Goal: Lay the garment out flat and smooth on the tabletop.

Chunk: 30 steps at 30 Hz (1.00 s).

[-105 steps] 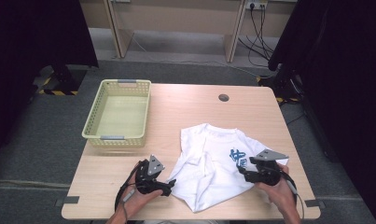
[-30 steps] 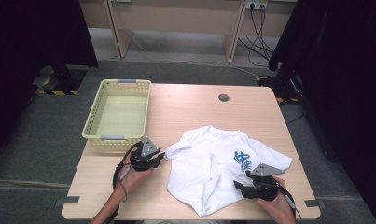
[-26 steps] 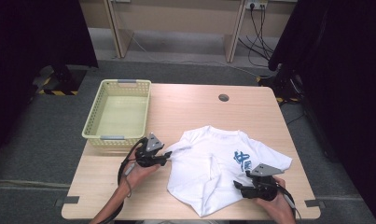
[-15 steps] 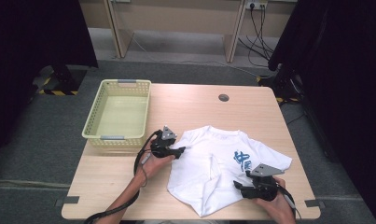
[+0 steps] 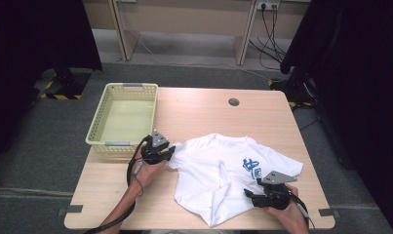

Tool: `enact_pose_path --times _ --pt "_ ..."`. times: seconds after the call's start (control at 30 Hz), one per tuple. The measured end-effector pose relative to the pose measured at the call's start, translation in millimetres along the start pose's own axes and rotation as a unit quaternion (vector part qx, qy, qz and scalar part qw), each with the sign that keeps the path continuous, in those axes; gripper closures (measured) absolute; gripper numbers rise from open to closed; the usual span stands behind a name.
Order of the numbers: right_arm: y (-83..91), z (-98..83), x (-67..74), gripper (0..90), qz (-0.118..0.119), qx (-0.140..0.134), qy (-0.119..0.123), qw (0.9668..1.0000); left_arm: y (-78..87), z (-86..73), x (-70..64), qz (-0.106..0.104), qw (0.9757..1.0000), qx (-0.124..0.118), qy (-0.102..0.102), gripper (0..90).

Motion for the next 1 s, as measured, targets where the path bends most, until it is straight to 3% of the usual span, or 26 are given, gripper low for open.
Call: enact_pose_path --times 0.07,0.37,0.47,0.6,0.63,0.77,0.8,0.87,0.93,1.0 --pt "0.2 -0.2 0.0 34.7 0.000 0.000 0.000 1.0000 0.7 1.9 -1.4 -0.001 0.9999 -0.002 0.010 58.1" --pt "0.2 -0.2 -0.5 34.9 0.002 -0.002 0.000 1.0000 -1.9 2.2 -27.1 -0.033 0.9993 0.003 -0.018 45.8" --pt "1.4 -0.6 -1.0 34.8 0.002 0.000 -0.002 1.0000 -4.4 -2.0 -33.3 -0.038 0.9982 0.023 -0.041 39.6" --pt "3.9 -1.4 -3.9 34.9 -0.002 0.003 -0.007 1.0000 -10.9 -11.9 -29.3 -0.041 0.9974 0.051 -0.032 37.5" --pt "4.4 -1.7 -4.5 34.9 -0.003 0.002 -0.008 1.0000 -11.8 -12.6 -26.6 -0.042 0.9977 0.050 -0.017 36.1" --pt "5.3 -2.0 -6.5 35.5 -0.003 0.001 -0.010 0.9999 -9.4 -11.8 -19.1 -0.016 0.9978 0.054 -0.034 30.9" --pt "5.6 -2.1 -6.6 35.5 -0.004 0.002 -0.009 0.9999 -7.1 -9.9 -19.6 -0.012 0.9984 0.047 -0.029 28.7" --pt "5.6 -1.6 -6.9 35.4 -0.004 0.004 -0.011 0.9999 -1.6 -5.7 -23.4 -0.018 0.9991 0.034 -0.016 26.5" --pt "6.2 0.0 -7.2 34.5 -0.007 0.006 -0.016 0.9998 5.4 -3.0 -30.4 -0.032 0.9989 0.030 -0.016 25.0" --pt "9.4 5.6 -5.8 34.5 0.001 -0.012 -0.025 0.9996 10.8 -2.2 -35.3 -0.040 0.9986 0.028 -0.018 23.0"
Point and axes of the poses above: each handheld gripper's, and its own axes: y roughly backward along the jaws, z roughly out of its top, x roughly to its left, the point moved 5 cm from there along -y, roughly forward along the jaws, and after that the axes turned 15 degrees about -x, right-handed, at the moved point
